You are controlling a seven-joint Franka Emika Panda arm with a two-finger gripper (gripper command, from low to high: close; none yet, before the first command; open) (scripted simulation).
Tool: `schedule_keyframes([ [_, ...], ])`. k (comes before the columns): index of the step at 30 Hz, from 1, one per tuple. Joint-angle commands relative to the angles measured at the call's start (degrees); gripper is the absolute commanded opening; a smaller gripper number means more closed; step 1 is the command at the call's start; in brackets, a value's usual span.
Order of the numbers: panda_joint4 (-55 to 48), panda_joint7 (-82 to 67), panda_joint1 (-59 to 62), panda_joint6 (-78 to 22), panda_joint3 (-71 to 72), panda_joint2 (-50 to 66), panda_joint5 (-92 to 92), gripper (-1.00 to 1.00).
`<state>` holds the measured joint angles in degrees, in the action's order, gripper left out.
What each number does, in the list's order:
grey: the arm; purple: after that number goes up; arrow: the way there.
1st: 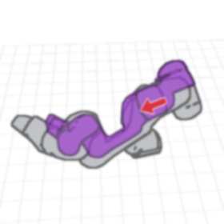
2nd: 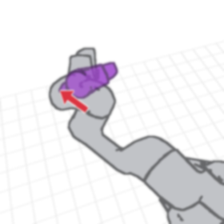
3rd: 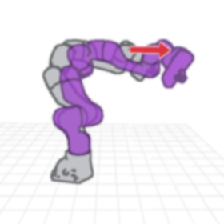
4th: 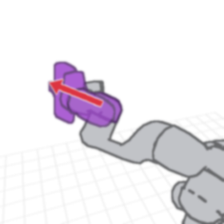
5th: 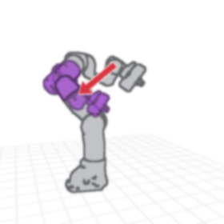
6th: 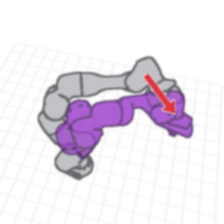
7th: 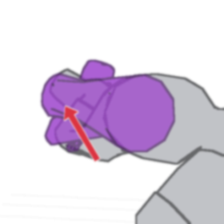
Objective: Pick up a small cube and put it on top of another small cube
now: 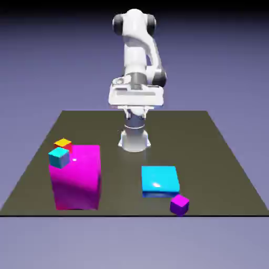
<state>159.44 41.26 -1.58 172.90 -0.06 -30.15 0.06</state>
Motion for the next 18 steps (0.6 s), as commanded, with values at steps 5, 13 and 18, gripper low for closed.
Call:
schedule_keyframes([
  [5,-6.49,-4.94,-3.70,-4.60,-0.23,10.39,0.24,0.00],
  [13,-16.86,-12.85,-9.62,-11.97,-0.60,27.00,0.62,0.00],
  [18,-23.34,-17.80,-13.32,-16.57,-0.84,37.38,0.86,0.00],
])
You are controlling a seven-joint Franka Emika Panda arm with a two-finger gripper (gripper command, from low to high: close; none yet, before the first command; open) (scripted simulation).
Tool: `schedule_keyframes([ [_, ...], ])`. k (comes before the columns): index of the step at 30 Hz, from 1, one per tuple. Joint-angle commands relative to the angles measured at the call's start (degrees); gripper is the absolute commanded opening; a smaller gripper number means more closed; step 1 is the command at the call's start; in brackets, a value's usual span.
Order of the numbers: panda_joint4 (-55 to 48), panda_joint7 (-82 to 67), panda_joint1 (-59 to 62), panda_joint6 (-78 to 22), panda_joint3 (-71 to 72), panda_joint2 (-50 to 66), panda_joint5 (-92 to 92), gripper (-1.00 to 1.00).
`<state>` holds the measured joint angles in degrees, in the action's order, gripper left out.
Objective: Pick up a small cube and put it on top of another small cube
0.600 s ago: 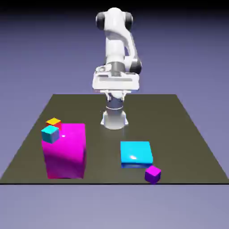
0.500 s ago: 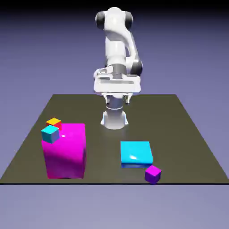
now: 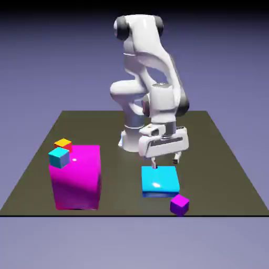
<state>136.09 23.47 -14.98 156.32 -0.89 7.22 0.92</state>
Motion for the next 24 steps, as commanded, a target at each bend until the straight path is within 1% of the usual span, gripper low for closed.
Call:
schedule_keyframes([
  [1,-1.30,-0.99,-0.67,-0.92,-0.05,2.08,0.05,0.00],
  [7,-9.08,-6.92,-5.11,-6.45,-0.33,14.54,0.33,0.00],
  [9,-9.68,-7.38,-5.45,-6.88,-0.35,15.51,0.36,0.00],
  [14,-11.73,-7.64,-5.17,0.75,0.03,25.17,0.70,0.00],
  [15,-11.73,-7.64,-5.17,0.75,0.03,25.18,0.70,-1.00],
  [16,-11.73,-7.64,-5.17,0.75,0.03,25.18,0.70,-1.00],
  [21,-9.42,-6.79,-5.68,-7.57,0.35,15.62,-0.08,-1.00],
  [24,-6.21,-3.97,-1.02,-9.83,1.51,10.55,-3.34,-1.00],
])
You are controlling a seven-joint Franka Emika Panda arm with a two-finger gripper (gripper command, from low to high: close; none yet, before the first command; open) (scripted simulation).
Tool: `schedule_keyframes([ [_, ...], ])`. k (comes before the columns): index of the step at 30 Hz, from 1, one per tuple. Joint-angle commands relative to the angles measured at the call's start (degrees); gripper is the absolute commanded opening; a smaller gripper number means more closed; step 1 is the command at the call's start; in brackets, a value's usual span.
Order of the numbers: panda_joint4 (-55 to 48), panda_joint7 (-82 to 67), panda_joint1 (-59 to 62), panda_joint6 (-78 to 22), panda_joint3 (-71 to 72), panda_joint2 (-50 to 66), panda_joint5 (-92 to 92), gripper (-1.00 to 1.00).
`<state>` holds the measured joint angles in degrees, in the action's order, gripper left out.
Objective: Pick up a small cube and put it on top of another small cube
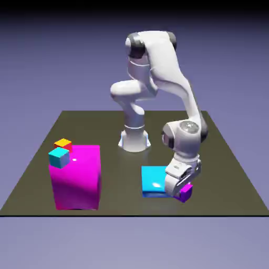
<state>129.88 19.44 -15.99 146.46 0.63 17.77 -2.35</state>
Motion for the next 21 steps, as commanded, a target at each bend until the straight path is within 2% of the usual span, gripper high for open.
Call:
schedule_keyframes([
  [1,1.05,0.51,2.07,-0.17,-0.23,-2.03,-0.98,-1.00],
  [12,12.47,5.33,24.91,-2.06,-2.81,-24.22,-10.86,-1.00],
  [21,20.88,0.71,43.60,3.24,-11.99,-39.02,-15.81,-1.00],
])
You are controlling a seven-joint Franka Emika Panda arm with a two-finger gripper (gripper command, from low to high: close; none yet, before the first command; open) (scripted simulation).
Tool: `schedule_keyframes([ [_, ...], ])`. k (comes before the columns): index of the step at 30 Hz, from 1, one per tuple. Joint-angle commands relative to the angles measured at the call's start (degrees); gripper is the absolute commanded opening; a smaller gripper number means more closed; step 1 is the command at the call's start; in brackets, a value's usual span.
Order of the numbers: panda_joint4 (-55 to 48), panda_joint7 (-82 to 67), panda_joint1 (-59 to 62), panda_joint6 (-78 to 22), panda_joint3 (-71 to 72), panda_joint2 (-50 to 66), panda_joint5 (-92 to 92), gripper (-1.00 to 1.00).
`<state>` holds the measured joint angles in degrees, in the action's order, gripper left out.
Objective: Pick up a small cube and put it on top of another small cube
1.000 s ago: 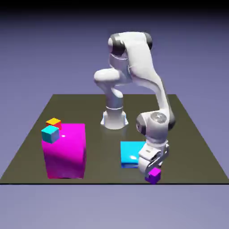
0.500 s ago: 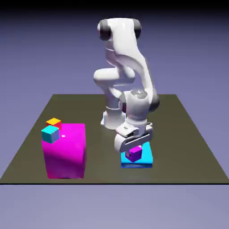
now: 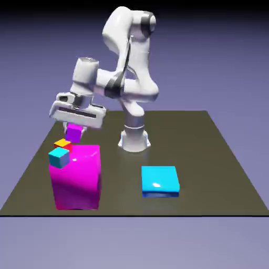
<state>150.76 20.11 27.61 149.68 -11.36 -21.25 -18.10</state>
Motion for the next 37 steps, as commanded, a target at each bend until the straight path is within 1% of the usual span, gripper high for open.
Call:
schedule_keyframes([
  [1,1.52,-1.13,2.08,0.70,-1.62,-1.48,-0.75,-1.00],
  [3,4.55,-3.47,6.24,2.06,-4.87,-4.45,-2.14,-1.00],
  [11,17.13,-18.16,-2.79,0.24,-20.28,1.86,-1.57,-1.00],
  [12,17.13,-18.16,-2.79,0.24,-20.28,1.86,-1.57,-1.00],
  [35,17.31,-26.94,-50.42,18.06,-64.78,19.43,11.22,-1.00],
  [36,17.31,-26.94,-50.42,18.06,-64.78,19.43,11.22,1.00],
  [37,17.31,-26.94,-50.42,18.06,-64.78,19.43,11.22,1.00],
])
